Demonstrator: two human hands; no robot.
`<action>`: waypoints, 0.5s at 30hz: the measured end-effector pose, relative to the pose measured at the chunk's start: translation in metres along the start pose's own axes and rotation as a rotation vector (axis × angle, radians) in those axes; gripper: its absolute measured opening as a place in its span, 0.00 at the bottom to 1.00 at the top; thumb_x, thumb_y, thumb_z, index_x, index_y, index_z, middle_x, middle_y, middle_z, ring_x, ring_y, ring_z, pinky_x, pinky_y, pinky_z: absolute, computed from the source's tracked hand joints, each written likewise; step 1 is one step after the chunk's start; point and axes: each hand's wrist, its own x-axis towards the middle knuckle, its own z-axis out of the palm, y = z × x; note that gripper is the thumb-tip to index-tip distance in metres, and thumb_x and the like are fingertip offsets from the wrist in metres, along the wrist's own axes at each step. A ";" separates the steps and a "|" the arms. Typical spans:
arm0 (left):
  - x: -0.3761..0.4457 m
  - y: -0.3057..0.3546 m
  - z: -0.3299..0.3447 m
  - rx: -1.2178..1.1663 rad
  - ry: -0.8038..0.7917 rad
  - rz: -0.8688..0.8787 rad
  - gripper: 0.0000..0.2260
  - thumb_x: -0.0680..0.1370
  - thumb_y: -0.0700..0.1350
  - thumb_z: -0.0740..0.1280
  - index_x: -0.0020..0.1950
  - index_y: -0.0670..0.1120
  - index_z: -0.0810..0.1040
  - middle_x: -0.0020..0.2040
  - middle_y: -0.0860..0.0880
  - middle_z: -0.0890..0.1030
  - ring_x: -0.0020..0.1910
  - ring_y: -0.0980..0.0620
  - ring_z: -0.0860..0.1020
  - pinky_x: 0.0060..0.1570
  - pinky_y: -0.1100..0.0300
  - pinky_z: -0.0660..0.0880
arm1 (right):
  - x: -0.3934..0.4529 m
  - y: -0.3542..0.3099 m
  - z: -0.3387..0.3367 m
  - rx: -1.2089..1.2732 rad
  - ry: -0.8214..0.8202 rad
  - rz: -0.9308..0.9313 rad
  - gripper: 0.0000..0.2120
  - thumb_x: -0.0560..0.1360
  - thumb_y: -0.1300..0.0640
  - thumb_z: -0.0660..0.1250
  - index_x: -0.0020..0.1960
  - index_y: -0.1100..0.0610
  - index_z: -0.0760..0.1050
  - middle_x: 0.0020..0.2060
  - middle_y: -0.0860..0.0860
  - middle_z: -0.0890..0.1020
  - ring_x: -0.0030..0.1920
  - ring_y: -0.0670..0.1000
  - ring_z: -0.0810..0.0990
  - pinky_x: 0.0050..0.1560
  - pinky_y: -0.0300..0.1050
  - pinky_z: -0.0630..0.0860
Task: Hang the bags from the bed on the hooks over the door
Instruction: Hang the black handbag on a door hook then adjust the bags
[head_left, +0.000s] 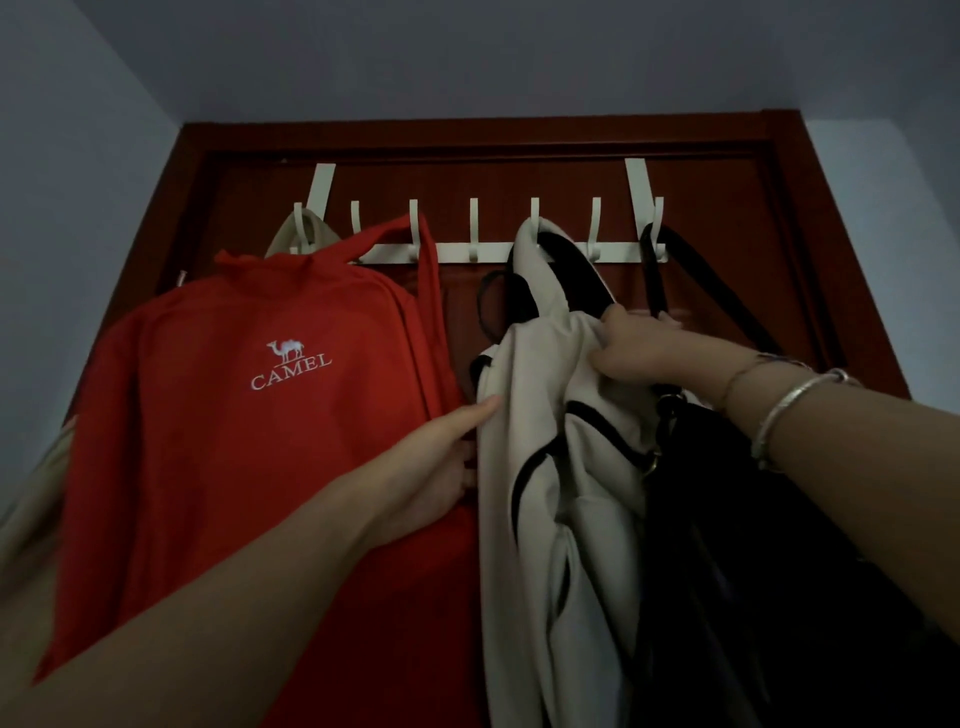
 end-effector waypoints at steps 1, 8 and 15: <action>0.000 -0.003 0.000 -0.027 0.019 -0.001 0.20 0.78 0.53 0.60 0.68 0.49 0.72 0.62 0.46 0.80 0.61 0.46 0.78 0.64 0.51 0.72 | 0.002 0.002 0.002 -0.008 0.007 -0.006 0.22 0.77 0.59 0.53 0.70 0.63 0.57 0.61 0.62 0.76 0.67 0.61 0.70 0.74 0.55 0.51; -0.006 -0.015 0.032 0.285 0.062 0.028 0.15 0.72 0.49 0.68 0.59 0.49 0.80 0.56 0.49 0.84 0.55 0.53 0.82 0.58 0.57 0.76 | 0.000 0.025 0.005 0.008 0.078 -0.046 0.19 0.76 0.64 0.53 0.67 0.65 0.62 0.63 0.65 0.73 0.69 0.63 0.67 0.74 0.54 0.50; -0.029 0.013 0.030 0.355 0.388 0.231 0.10 0.77 0.51 0.63 0.49 0.49 0.82 0.46 0.53 0.86 0.42 0.59 0.84 0.40 0.68 0.79 | 0.000 0.034 -0.003 0.127 0.089 -0.087 0.15 0.77 0.63 0.54 0.63 0.62 0.66 0.61 0.64 0.75 0.64 0.65 0.71 0.68 0.53 0.60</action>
